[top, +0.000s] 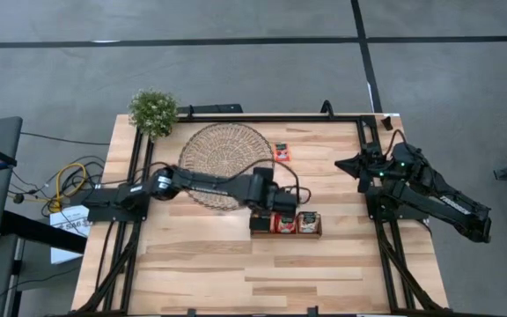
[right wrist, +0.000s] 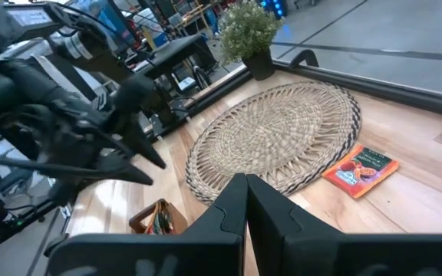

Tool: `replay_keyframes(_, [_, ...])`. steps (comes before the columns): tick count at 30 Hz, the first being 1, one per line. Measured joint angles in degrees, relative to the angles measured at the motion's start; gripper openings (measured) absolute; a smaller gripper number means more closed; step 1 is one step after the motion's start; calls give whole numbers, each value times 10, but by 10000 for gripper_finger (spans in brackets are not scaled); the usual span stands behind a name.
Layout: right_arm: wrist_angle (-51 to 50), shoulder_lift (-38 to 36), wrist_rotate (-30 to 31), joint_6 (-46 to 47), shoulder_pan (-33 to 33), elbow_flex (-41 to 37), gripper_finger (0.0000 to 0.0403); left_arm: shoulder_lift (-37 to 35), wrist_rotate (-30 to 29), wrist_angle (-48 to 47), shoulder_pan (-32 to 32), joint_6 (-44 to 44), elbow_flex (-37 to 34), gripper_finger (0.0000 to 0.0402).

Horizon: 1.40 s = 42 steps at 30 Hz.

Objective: Pick & Place Tea
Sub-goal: Put the orange tea bag into the left slot of the wooden organizer

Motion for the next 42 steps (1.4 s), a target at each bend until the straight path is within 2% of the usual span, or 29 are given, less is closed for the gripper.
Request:
replay_keyframes(6, [27,0,0,0,0,0,0,-3,11,7,71,9,0,131])
replay_keyframes(16, [51,1,0,-16,0,0,0,-10,97,46,193,61,0,131])
replay_keyframes(21, [94,47,-1,-36,0,3,0,-18,152,69,257,72,0,131])
replay_keyframes(26, [108,165,1,-89,0,44,0,-56,231,134,320,72,0,131])
replay_keyframes(30, [105,304,48,-141,-1,96,0,-92,244,146,352,91,0,131])
replay_keyframes(35, [101,483,63,-219,-2,189,0,-139,258,153,379,102,0,131])
replay_keyframes(42, [40,695,95,-271,-30,338,0,-194,279,135,382,117,0,131])
